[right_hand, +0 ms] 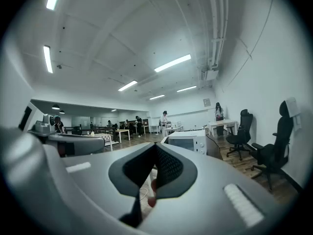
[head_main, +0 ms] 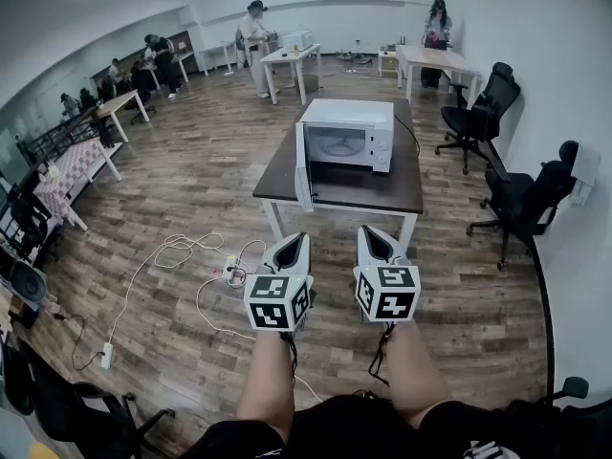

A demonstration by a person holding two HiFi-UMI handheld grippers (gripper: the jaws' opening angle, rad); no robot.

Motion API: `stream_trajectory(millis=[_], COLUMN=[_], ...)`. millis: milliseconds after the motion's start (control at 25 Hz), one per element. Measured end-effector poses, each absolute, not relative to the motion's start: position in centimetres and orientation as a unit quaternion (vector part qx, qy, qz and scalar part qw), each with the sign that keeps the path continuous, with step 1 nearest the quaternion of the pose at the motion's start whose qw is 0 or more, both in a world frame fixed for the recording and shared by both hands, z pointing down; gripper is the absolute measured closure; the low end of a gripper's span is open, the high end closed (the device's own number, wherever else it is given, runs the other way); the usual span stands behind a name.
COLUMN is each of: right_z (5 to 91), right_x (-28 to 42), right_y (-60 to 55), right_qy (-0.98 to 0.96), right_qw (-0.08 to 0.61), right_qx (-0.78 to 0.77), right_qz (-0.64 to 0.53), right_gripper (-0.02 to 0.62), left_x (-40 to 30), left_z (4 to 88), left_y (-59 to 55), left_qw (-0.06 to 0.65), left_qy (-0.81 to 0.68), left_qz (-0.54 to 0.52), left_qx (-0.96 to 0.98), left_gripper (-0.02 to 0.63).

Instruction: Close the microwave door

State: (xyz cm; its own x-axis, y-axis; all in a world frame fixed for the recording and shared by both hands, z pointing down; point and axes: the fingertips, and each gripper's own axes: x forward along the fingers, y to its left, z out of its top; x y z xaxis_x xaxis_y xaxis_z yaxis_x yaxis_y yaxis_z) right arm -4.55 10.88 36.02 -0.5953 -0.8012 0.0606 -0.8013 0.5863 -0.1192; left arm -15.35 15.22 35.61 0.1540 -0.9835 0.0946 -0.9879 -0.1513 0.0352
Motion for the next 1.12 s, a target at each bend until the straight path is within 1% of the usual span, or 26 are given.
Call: stream_trajectory(millis=[160,440,720,1120], right_z=[36.1,36.1,36.6,37.1], right_x=[-3.9,-1.1,1.3,3.6], right_y=[10.0,8.0,6.6,4.8], right_qy=[-0.891,-0.885,-0.892,-0.9], right_qw=[0.002,-0.018,-0.017,-0.012], right_qx=[0.451,0.459,0.443,0.427], right_qz=[0.062,0.082,0.086,0.085], right_gripper=[0.588,0.588,0.586,0.586], left_x=[-14.7,-12.9,-9.4,-7.3], left_z=[35.6,36.0,36.3,37.0], left_y=[14.2,12.6,10.9,8.7], left_qw=[0.047,0.053,0.045,0.052], left_qy=[-0.653,-0.657,-0.663,-0.676], left_qz=[0.024,0.027,0.046,0.051], left_qx=[0.756,0.752,0.746,0.733], left_gripper=[0.597,0.595,0.597,0.595])
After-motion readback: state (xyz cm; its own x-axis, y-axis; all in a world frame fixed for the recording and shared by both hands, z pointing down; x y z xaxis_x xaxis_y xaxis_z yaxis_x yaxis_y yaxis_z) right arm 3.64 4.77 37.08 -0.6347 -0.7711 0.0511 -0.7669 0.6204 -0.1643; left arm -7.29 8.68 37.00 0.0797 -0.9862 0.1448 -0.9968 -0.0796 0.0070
